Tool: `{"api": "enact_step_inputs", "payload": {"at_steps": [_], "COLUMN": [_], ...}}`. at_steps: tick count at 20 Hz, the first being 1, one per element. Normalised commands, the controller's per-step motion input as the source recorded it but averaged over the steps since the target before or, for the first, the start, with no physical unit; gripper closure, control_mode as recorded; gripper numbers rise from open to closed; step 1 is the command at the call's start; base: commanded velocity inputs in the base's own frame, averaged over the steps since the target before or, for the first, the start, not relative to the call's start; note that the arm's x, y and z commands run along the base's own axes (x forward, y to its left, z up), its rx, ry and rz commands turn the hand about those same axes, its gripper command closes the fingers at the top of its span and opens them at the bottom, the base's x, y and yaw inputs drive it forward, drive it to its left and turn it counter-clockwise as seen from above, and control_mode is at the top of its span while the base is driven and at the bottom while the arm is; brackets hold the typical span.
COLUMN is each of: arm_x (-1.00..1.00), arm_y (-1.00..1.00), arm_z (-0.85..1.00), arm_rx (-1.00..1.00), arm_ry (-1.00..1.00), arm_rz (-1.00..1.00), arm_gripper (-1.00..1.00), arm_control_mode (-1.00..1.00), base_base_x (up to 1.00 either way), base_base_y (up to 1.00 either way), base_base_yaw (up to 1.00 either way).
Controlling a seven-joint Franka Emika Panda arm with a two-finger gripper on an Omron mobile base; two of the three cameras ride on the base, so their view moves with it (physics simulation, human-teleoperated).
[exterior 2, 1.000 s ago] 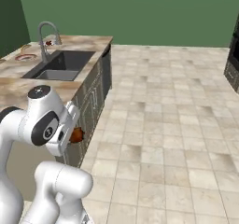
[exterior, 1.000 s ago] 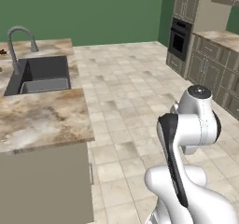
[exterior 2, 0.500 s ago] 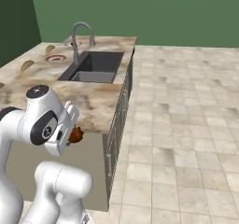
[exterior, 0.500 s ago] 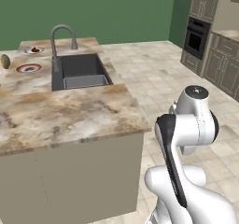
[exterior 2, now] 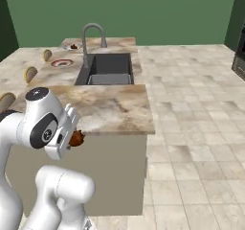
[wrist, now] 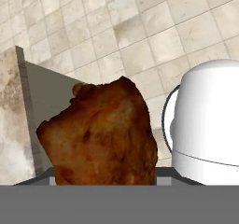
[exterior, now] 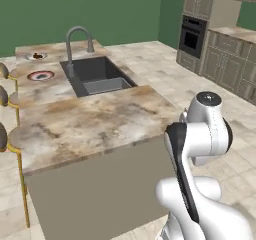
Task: Take the chicken drumsticks from the pan and place one on each plate on the dining counter.
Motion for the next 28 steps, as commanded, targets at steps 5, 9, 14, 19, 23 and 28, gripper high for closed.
{"api": "enact_step_inputs", "payload": {"at_steps": [5, 9, 14, 19, 23, 28], "arm_x": [0.00, 0.00, 0.00, 0.00, 0.00, 0.00], "arm_y": [0.00, 0.00, 0.00, 0.00, 0.00, 0.00], "arm_z": [0.00, 0.00, 0.00, 0.00, 0.00, 0.00], "arm_rx": [0.00, 0.00, 0.00, 0.00, 0.00, 0.00], "arm_ry": [0.00, 0.00, 0.00, 0.00, 0.00, 0.00], "arm_rz": [0.00, 0.00, 0.00, 0.00, 0.00, 0.00], "arm_gripper": [1.00, 1.00, 1.00, 1.00, 1.00, 1.00], "arm_control_mode": [1.00, 1.00, 1.00, 1.00, 1.00, 1.00], "base_base_x": [0.00, -0.09, -0.30, -0.22, -0.02, 0.19], "base_base_y": [1.00, 1.00, 1.00, 1.00, 1.00, 1.00], "base_base_yaw": [-0.47, -0.49, -0.40, -0.22, -0.16, -0.25]}}
